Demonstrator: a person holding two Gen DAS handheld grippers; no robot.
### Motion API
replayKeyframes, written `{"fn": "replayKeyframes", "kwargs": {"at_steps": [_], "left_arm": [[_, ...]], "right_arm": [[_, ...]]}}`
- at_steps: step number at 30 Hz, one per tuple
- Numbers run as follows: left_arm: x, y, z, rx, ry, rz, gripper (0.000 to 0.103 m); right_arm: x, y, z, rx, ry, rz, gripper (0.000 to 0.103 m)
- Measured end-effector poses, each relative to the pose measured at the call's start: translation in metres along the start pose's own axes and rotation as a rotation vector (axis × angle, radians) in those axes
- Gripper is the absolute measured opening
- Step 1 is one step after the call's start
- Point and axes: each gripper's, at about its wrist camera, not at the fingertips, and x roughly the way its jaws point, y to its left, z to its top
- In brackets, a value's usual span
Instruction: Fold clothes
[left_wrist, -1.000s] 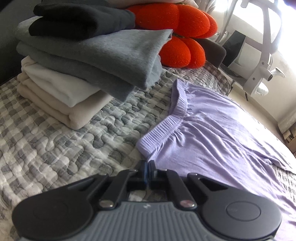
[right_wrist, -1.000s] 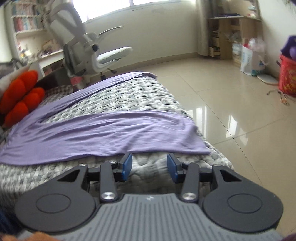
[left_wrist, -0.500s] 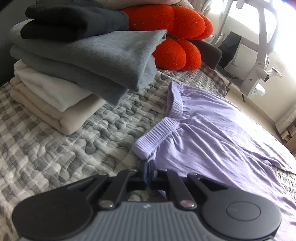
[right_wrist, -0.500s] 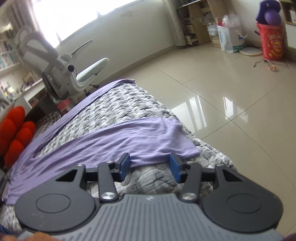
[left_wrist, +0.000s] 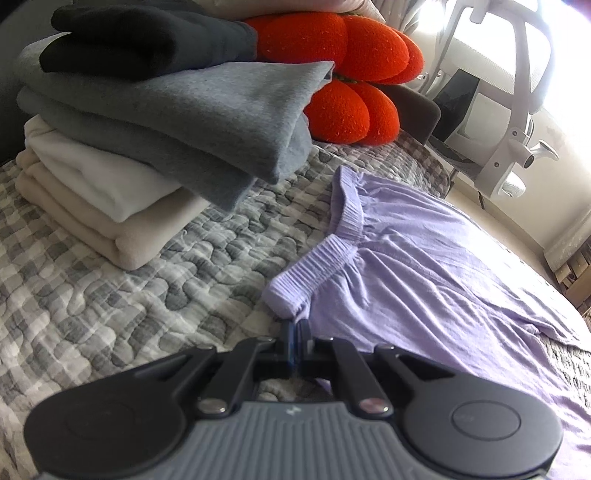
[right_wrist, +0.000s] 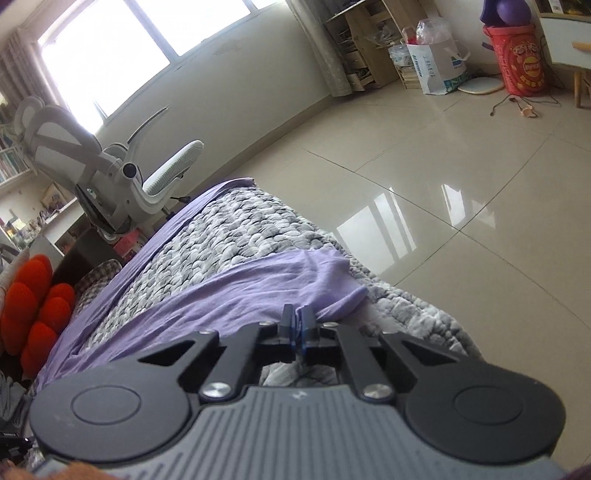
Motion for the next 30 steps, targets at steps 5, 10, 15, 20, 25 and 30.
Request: {"fn": "replayKeyframes", "kwargs": {"at_steps": [5,10,15,20,25,30], "left_arm": [[0.000,0.001,0.000,-0.001,0.004,-0.002,0.001],[0.000,0.002,0.000,-0.009,0.004,-0.007,0.002],[0.000,0.003,0.001,-0.018,0.006,-0.011,0.002],[0.001,0.005,0.002,-0.028,0.009,-0.019,0.002],[0.002,0.005,0.001,-0.027,0.007,-0.019,0.002],[0.002,0.002,0.001,-0.013,-0.001,-0.007,0.002]], "right_arm": [[-0.003,-0.007,0.002,0.042,-0.012,-0.005,0.009],[-0.003,-0.029,0.007,0.216,0.008,0.047,0.015],[-0.005,-0.046,0.010,0.376,0.015,0.105,0.016],[-0.013,-0.062,0.011,0.504,-0.017,0.065,0.021],[-0.012,-0.063,0.010,0.525,0.008,0.085,0.041],[-0.009,-0.063,0.011,0.529,0.011,0.072,0.038]]}}
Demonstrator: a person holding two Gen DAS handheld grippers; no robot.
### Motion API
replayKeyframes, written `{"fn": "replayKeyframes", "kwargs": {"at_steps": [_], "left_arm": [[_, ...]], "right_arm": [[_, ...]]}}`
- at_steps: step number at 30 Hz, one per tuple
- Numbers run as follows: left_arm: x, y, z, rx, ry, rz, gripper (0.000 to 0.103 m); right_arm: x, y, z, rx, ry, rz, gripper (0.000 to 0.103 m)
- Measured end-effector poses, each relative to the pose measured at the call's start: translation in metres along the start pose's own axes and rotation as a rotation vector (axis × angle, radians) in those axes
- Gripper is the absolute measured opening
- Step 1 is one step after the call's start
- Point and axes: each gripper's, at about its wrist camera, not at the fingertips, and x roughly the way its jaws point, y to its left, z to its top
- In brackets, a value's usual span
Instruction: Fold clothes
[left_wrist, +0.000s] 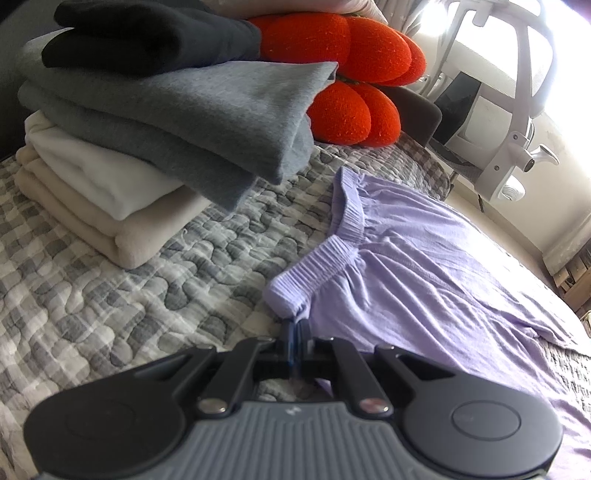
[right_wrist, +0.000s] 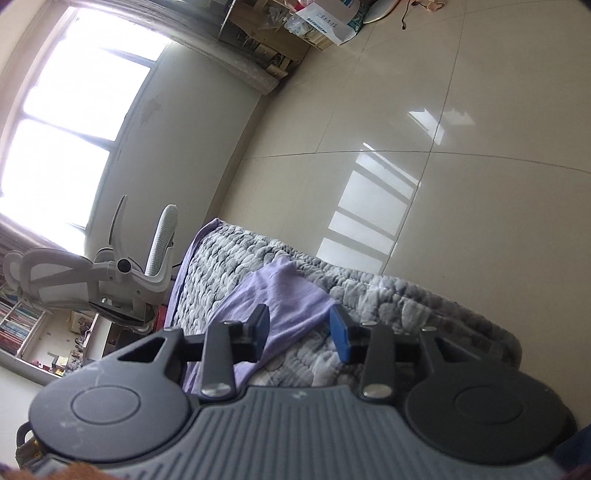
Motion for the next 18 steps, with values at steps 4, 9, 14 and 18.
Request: {"fn": "replayKeyframes", "kwargs": {"at_steps": [4,9,14,18], "left_arm": [[-0.001,0.001,0.000,0.001,-0.001,0.000,0.002],[-0.001,0.001,0.000,0.007,-0.002,0.003,0.002],[-0.001,-0.003,-0.001,0.025,-0.013,0.019,0.002],[-0.001,-0.003,-0.001,0.016,-0.015,0.023,0.002]], "right_arm": [[-0.002,-0.013,0.003,0.102,-0.011,-0.037,0.016],[0.001,-0.011,0.004,0.120,0.000,-0.061,0.015],[0.006,-0.015,0.003,0.176,-0.022,-0.065,0.017],[0.006,-0.013,0.002,0.167,-0.027,-0.061,0.017]]}}
